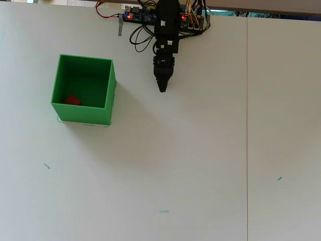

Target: Grasp a red block and put it in the green bin.

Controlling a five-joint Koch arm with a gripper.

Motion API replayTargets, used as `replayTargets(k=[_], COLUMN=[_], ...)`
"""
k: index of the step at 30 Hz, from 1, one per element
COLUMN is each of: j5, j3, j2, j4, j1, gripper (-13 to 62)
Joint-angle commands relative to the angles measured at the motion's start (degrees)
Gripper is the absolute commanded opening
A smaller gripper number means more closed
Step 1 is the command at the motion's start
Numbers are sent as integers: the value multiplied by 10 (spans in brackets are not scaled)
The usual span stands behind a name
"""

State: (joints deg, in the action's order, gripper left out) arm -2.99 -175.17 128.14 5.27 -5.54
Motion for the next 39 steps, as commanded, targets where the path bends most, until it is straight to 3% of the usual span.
replayTargets(k=[1,39], j5=[-2,-3], j3=[-50,-50], j2=[49,50], j4=[12,12], j1=[-31,-34], gripper=[337,337])
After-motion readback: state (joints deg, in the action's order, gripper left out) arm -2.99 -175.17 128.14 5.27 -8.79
